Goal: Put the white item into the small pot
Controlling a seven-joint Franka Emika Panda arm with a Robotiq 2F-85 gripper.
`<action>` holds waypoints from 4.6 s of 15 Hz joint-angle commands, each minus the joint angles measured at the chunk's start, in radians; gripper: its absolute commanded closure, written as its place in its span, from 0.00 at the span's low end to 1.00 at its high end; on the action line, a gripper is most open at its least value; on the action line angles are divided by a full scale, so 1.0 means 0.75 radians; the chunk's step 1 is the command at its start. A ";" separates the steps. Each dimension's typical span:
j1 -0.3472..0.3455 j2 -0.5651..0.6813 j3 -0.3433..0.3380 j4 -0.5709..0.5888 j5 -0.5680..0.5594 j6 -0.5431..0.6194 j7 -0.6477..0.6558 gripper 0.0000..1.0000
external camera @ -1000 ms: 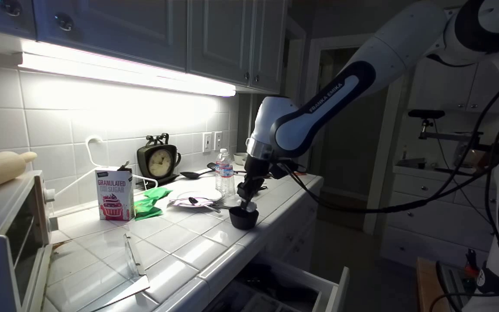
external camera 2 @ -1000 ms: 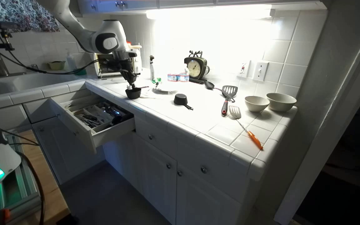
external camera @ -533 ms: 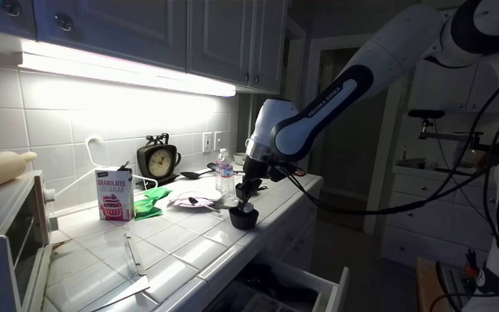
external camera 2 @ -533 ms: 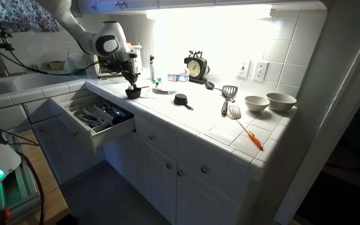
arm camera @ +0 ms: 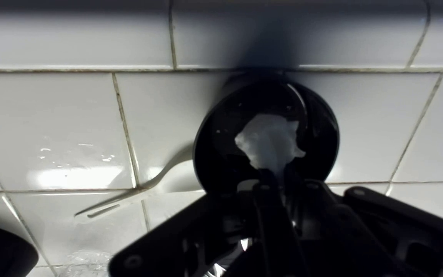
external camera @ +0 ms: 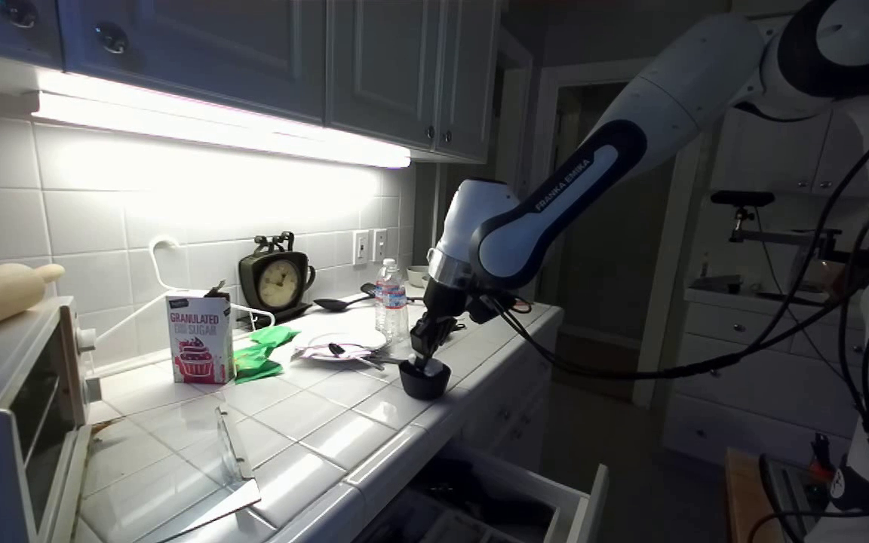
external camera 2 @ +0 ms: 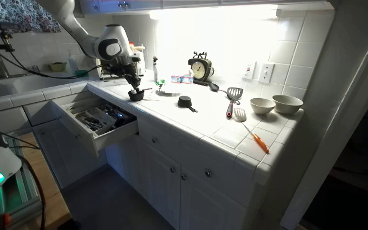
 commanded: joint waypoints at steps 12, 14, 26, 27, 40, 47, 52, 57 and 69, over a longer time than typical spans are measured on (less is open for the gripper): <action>-0.013 -0.011 0.010 -0.038 0.015 0.033 -0.013 0.98; -0.007 -0.005 0.004 -0.041 0.001 0.038 -0.006 0.98; -0.013 -0.020 0.007 -0.035 0.014 0.042 -0.009 0.98; -0.019 -0.027 0.014 -0.033 0.027 0.027 -0.015 0.98; -0.082 -0.120 -0.081 0.031 -0.048 -0.157 0.015 0.98; -0.115 -0.034 -0.172 0.067 -0.132 -0.196 0.062 0.98; -0.109 -0.001 -0.205 0.081 -0.158 -0.226 0.100 0.45; -0.103 0.004 -0.206 0.081 -0.158 -0.216 0.124 0.11; -0.082 0.010 -0.225 0.066 -0.308 -0.197 0.227 0.00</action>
